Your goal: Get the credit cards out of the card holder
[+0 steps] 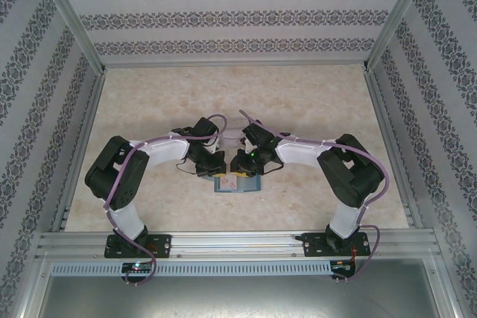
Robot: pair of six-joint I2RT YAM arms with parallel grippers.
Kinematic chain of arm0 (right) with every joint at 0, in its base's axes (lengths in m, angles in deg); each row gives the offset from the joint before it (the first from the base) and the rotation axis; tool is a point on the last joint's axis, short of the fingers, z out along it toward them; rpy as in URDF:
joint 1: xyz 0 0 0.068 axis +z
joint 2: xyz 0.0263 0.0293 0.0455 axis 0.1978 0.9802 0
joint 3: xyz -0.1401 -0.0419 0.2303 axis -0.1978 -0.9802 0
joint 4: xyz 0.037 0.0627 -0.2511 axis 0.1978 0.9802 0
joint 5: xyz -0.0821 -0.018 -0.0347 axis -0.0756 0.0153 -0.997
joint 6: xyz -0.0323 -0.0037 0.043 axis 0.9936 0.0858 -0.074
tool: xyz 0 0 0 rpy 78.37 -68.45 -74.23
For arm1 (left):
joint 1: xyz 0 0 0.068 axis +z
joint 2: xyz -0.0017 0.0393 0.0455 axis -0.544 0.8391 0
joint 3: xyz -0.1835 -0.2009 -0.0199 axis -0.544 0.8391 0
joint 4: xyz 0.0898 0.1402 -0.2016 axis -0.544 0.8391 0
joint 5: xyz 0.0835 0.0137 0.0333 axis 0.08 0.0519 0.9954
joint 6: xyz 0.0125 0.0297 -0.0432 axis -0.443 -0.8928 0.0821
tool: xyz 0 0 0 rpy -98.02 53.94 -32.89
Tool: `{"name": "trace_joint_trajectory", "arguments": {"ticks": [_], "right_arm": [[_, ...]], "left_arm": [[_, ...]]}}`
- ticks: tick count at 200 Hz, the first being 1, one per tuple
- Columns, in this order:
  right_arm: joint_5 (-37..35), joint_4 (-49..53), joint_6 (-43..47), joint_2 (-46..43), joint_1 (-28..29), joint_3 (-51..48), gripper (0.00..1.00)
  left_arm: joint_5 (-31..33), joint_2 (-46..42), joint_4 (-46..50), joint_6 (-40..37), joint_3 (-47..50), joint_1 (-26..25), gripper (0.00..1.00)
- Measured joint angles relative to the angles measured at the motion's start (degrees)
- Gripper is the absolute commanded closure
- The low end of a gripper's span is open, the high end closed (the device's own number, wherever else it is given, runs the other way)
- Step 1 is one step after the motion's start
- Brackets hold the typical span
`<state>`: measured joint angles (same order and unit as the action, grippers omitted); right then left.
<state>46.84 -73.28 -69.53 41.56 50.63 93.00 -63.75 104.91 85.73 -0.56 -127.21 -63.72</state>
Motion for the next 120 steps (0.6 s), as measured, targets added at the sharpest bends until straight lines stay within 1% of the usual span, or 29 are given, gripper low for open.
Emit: {"name": "trace_joint_trajectory", "arguments": {"ticks": [71, 120], "right_arm": [[0.2, -0.2, 0.1, 0.7, 0.0, -0.1, 0.75], [-1.3, 1.0, 0.6, 0.7, 0.0, 0.3, 0.75]], "left_arm": [[0.0, 0.0, 0.0, -0.1, 0.0, 0.0, 1.0], [0.0, 0.0, 0.0, -0.1, 0.0, 0.0, 1.0]]}}
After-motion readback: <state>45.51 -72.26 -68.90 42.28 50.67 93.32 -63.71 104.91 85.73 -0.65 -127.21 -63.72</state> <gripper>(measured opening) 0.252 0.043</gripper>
